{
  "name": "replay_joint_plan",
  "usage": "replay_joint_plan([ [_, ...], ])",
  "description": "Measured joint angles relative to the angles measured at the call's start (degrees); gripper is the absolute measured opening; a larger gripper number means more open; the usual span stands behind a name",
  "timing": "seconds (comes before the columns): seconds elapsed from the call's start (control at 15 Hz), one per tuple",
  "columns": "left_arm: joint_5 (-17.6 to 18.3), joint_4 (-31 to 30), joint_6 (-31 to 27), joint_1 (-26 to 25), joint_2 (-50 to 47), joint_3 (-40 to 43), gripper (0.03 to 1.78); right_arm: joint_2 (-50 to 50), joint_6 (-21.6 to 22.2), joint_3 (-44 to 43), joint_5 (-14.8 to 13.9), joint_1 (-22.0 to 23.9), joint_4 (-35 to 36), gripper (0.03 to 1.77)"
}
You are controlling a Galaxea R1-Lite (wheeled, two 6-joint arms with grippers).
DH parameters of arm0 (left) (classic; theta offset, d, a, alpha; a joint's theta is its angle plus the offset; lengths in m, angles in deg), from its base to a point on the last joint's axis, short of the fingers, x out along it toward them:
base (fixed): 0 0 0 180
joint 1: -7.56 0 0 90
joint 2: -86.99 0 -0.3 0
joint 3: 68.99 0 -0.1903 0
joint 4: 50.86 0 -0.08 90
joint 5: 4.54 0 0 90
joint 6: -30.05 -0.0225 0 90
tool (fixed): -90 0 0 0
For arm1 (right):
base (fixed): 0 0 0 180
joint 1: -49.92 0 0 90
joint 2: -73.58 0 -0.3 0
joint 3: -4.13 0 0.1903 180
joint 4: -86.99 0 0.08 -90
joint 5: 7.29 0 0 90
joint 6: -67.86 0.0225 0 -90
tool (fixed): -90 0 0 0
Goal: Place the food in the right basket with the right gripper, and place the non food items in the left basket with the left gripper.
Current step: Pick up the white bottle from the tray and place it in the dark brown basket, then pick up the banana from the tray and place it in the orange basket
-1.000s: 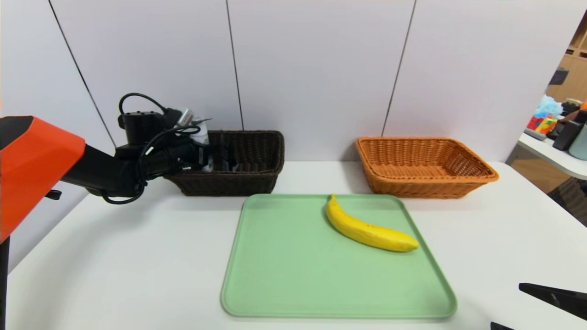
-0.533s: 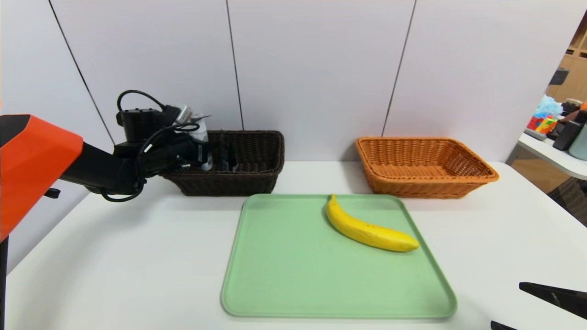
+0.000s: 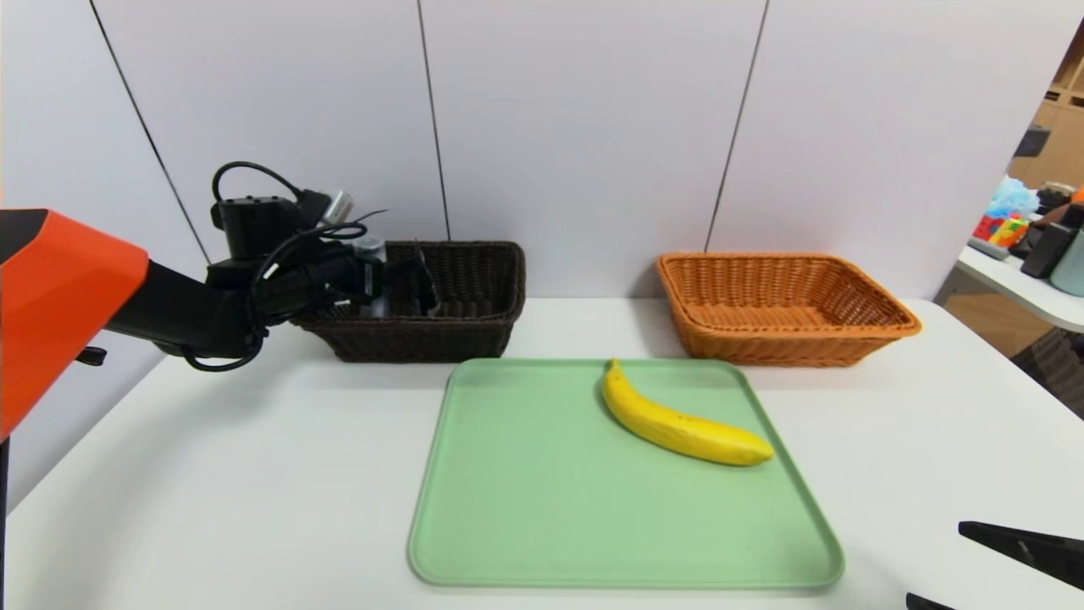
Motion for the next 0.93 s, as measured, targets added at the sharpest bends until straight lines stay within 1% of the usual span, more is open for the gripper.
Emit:
replay_joint_plan([
  [0.2, 0.0, 1.1, 0.1, -0.1, -2.8, 0.4, 1.42, 0.0, 0.0, 0.0, 0.0, 0.0, 0.0, 1.7],
  [0.6, 0.0, 5.3, -0.1, -0.9, -11.8, 1.4, 1.57, -0.6, 0.0, -0.1, 0.1, 0.0, 0.0, 1.7],
  [0.8, 0.1, 9.0, 0.2, -1.0, -16.4, 1.7, 1.62, -0.9, 0.1, 0.0, 0.1, 0.0, 0.0, 1.7],
  [0.93, 0.2, 12.8, 2.1, -0.5, -19.8, 2.3, 1.64, -1.0, 0.1, 0.2, 0.1, 0.0, 0.0, 1.7],
])
